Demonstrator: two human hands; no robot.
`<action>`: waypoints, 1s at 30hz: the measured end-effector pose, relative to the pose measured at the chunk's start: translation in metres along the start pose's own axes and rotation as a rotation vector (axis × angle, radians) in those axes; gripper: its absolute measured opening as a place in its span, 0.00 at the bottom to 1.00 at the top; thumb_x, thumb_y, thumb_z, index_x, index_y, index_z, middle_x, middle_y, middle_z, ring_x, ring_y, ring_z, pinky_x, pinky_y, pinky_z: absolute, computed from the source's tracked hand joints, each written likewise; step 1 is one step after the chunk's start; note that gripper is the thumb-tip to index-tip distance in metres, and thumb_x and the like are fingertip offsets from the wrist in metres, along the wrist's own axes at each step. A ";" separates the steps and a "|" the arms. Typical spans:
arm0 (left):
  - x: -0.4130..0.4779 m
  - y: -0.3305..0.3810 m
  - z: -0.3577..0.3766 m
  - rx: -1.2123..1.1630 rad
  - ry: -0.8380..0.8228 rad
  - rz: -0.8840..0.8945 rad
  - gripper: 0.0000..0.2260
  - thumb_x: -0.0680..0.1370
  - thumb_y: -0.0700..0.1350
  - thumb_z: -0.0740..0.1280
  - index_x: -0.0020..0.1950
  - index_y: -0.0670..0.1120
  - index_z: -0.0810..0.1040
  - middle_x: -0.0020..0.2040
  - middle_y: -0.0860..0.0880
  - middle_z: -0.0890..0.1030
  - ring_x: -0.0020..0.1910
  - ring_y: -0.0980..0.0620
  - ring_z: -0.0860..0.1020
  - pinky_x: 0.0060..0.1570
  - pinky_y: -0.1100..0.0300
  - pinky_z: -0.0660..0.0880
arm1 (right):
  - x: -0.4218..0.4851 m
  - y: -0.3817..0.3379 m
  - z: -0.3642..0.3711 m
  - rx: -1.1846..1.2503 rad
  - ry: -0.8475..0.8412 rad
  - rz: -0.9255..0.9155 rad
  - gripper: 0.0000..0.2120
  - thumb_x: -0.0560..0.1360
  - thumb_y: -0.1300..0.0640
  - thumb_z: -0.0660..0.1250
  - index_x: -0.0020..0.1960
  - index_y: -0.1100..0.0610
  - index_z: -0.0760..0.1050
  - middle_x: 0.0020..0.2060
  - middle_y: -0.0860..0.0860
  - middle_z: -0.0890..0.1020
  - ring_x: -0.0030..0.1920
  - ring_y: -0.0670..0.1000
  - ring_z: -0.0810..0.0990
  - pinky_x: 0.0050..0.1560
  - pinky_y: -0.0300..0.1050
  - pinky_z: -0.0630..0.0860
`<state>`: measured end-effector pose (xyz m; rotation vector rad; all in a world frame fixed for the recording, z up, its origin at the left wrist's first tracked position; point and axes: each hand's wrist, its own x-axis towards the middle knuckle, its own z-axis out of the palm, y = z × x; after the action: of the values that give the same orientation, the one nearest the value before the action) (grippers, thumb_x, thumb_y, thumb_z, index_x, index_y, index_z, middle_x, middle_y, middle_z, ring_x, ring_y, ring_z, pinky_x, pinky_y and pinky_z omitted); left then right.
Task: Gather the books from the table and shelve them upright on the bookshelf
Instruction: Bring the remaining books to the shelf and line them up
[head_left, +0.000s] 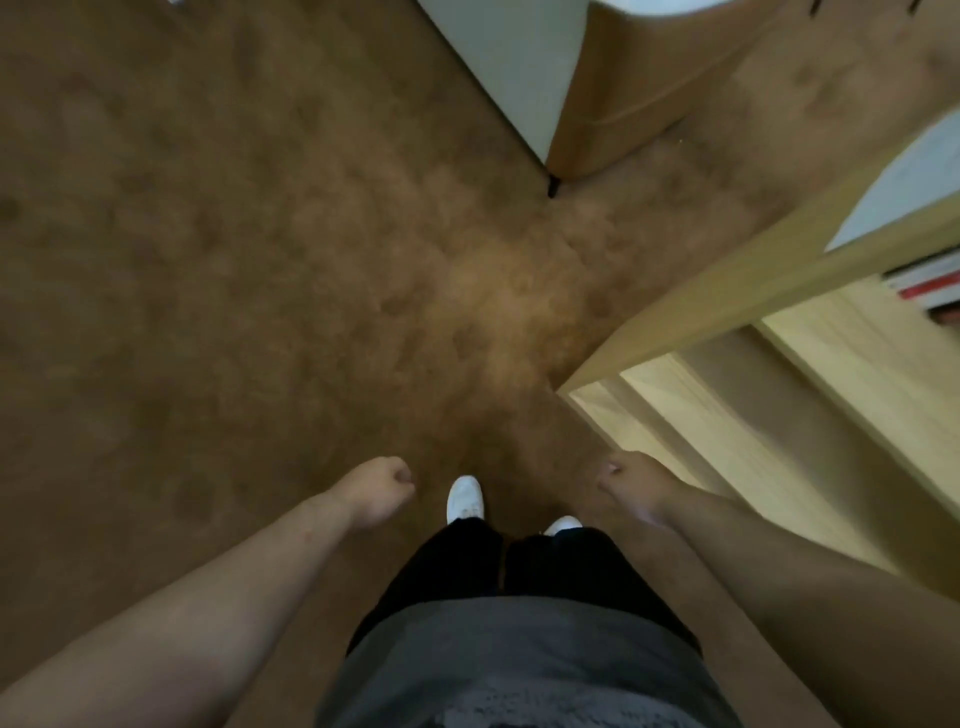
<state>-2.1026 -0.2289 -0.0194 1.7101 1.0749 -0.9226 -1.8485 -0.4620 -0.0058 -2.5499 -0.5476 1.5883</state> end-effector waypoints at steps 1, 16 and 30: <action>-0.004 -0.004 -0.016 0.018 0.006 -0.010 0.16 0.82 0.49 0.63 0.67 0.45 0.76 0.64 0.47 0.77 0.64 0.46 0.76 0.63 0.54 0.73 | 0.001 -0.010 -0.004 0.013 0.008 -0.011 0.12 0.79 0.62 0.63 0.37 0.58 0.69 0.37 0.55 0.73 0.41 0.54 0.71 0.40 0.46 0.64; 0.031 -0.006 -0.143 -0.239 0.022 -0.189 0.12 0.83 0.46 0.64 0.64 0.44 0.76 0.64 0.46 0.77 0.58 0.52 0.75 0.59 0.60 0.70 | 0.108 -0.166 -0.112 0.099 -0.029 -0.098 0.05 0.80 0.58 0.65 0.50 0.58 0.79 0.48 0.54 0.81 0.50 0.53 0.78 0.51 0.44 0.73; 0.144 0.195 -0.370 -0.110 0.199 0.088 0.05 0.81 0.42 0.64 0.54 0.47 0.79 0.55 0.46 0.81 0.53 0.50 0.79 0.50 0.59 0.74 | 0.182 -0.211 -0.264 0.155 0.063 0.056 0.08 0.82 0.57 0.63 0.52 0.58 0.80 0.46 0.52 0.80 0.44 0.49 0.77 0.48 0.44 0.73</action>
<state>-1.8246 0.1109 0.0291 1.7693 1.1476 -0.6368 -1.5971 -0.1727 0.0143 -2.5105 -0.3362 1.4972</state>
